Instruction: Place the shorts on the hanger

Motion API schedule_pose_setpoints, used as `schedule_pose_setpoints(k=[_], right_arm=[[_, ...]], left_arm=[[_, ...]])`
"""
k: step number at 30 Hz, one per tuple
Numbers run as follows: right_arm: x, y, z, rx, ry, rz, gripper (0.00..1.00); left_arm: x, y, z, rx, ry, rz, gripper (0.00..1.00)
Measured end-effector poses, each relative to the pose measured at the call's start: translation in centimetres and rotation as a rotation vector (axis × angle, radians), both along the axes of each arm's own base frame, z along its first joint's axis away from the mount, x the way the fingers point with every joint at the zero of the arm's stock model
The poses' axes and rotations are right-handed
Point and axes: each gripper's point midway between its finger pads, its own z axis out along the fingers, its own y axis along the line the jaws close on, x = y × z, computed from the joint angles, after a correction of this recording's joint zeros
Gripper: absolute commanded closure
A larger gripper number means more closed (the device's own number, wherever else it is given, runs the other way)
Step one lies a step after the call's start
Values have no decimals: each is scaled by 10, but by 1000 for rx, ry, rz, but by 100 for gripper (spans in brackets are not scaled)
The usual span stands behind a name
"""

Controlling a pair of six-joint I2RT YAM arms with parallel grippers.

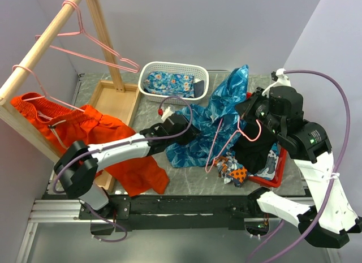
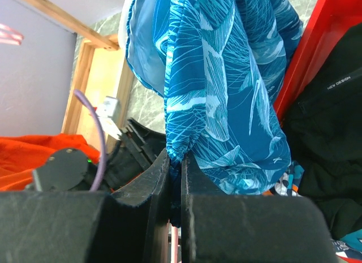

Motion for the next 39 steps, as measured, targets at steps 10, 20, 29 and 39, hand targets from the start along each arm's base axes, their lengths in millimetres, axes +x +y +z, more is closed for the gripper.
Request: schedule_pose_setpoints(k=[10,20,29,39], right_arm=[[3,-5,0,2,-1,-39,100],[16,-11,-6,1,22,-116,100],[39,-40,-10,26,49,-274,100],[57,-65,-22,24,89,-390,100]], left_arm=[[-14,-19,-21,-65,92,-66,55],[-32,-34,-24,-125,88,-123,95],[-52,-49,-34,-135,39,-158,99],[-77,-34,-16,-112,-76,-76,99]])
